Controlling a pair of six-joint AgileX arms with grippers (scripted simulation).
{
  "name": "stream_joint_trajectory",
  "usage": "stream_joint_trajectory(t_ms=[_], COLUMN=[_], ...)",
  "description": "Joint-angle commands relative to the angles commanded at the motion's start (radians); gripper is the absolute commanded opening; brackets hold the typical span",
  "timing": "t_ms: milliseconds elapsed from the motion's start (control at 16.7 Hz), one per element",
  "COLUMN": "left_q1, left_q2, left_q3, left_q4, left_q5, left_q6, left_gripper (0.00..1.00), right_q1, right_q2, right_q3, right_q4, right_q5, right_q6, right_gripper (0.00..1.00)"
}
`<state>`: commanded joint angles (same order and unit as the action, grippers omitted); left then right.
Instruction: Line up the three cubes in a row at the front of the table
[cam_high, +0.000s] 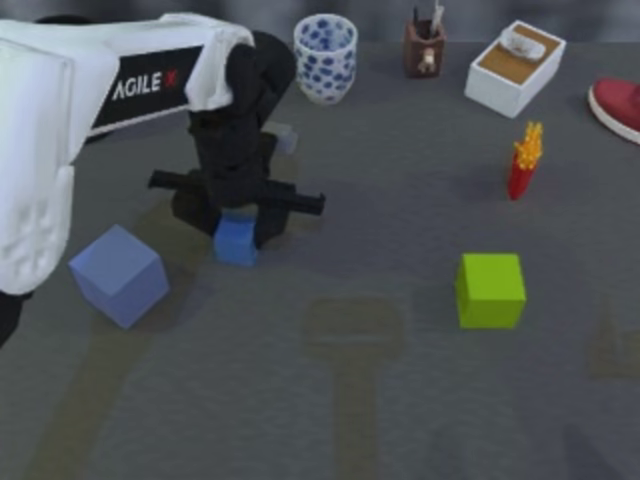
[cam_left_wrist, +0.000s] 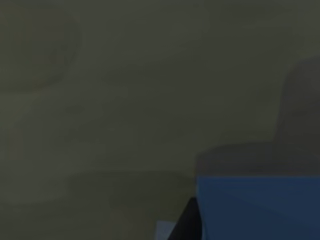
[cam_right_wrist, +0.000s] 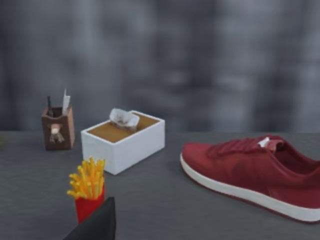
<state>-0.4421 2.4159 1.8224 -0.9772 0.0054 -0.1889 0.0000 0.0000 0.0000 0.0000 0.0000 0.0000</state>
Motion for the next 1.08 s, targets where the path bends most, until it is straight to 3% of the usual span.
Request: stream_joint_trajectory(t_ms=[600,1080], left_q1=[0.002,0.021], left_q2=[-0.034,-0.093], left_q3=[0.012,0.180], left_q4=[-0.013,-0.242], left_q5=[-0.006,-0.007], left_q6=[0.005,0.002], left_gripper=[0.00,0.00], right_q1=[0.000,0.000], right_q2=[0.000,0.000], right_q3=[0.000,0.000], right_q4=[0.000,0.000], right_q5=[0.000,0.000], right_q6=[0.000,0.000], right_gripper=[1.00,1.00])
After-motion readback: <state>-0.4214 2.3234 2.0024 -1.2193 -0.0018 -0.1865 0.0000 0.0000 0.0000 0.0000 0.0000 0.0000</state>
